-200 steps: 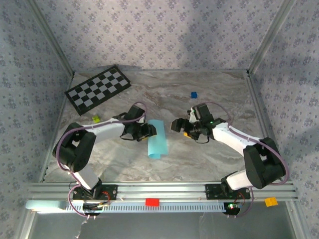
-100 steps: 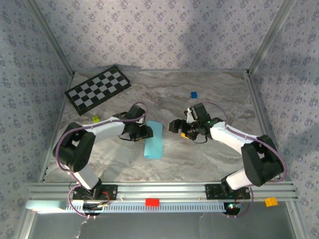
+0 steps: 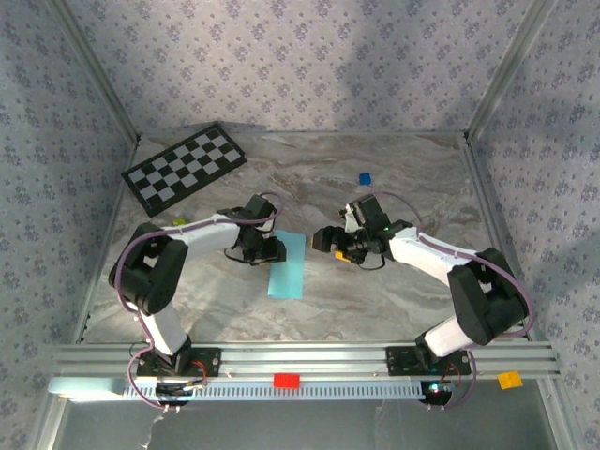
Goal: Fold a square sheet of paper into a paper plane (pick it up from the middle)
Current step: First fold the square sheet of paper in half at the center of the table.
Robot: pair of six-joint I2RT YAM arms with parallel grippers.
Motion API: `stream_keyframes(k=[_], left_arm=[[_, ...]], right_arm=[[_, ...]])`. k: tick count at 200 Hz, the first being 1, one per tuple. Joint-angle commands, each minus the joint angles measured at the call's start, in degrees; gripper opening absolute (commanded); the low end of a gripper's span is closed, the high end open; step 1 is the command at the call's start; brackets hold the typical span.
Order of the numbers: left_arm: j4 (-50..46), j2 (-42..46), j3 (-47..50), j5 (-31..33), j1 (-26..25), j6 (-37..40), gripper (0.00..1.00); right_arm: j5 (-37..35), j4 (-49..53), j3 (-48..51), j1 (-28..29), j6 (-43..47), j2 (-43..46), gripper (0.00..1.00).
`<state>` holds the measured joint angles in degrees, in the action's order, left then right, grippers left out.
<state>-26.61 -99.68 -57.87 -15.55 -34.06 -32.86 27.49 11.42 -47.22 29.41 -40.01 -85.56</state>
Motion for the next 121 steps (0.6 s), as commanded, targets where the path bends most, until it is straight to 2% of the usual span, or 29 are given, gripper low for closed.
stream_keyframes(k=[1, 48, 121], left_arm=[[-3.5, -1.2, -2.2, -0.6, 0.3, 3.4, 0.45], [-4.7, -2.3, -3.3, -0.1, 0.3, 4.7, 0.45], [-3.5, -3.3, -2.8, -3.7, 0.3, 5.1, 0.39]], right_arm=[[0.4, 1.4, -1.6, 0.3, 1.2, -0.4, 0.87], [0.3, 1.7, -1.6, 0.4, 1.3, -0.3, 0.86], [-0.5, 2.6, -1.8, 0.3, 2.2, -0.1, 0.86]])
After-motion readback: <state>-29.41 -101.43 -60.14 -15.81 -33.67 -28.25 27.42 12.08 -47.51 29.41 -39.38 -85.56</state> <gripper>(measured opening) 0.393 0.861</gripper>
